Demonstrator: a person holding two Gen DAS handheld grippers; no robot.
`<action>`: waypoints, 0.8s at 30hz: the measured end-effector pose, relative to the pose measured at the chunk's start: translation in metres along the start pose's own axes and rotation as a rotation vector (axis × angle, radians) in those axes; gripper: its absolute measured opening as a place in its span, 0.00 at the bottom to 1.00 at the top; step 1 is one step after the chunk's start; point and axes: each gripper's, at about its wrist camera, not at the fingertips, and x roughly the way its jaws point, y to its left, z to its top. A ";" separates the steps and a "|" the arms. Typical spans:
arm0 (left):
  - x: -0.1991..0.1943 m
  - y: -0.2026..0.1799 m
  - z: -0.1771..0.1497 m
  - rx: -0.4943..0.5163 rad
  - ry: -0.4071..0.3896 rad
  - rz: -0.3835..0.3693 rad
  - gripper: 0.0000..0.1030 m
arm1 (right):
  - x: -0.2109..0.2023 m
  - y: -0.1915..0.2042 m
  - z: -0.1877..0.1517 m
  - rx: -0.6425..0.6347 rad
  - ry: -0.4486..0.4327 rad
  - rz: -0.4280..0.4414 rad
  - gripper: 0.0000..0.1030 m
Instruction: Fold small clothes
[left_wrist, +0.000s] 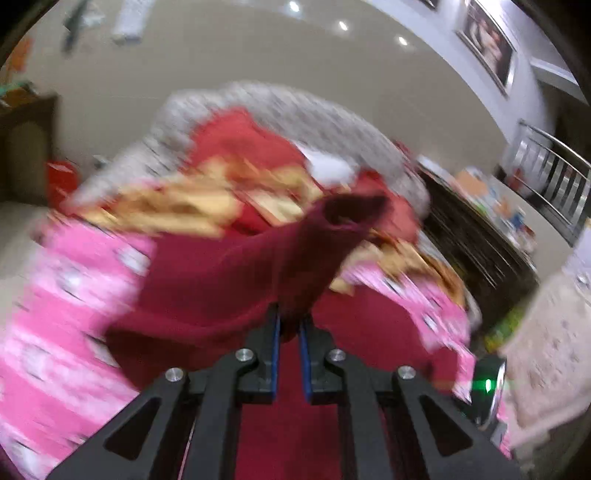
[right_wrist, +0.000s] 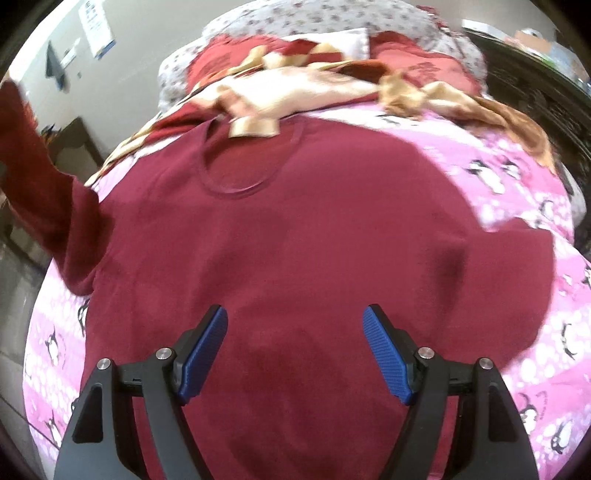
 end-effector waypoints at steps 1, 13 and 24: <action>0.016 -0.011 -0.012 -0.001 0.036 -0.035 0.09 | -0.003 -0.008 0.001 0.008 -0.005 -0.013 0.95; 0.019 -0.030 -0.085 0.159 0.148 -0.025 0.77 | -0.024 -0.047 0.011 0.027 -0.022 0.037 0.95; 0.035 0.093 -0.059 0.146 0.093 0.378 0.84 | -0.001 -0.020 0.017 -0.102 0.041 0.149 0.89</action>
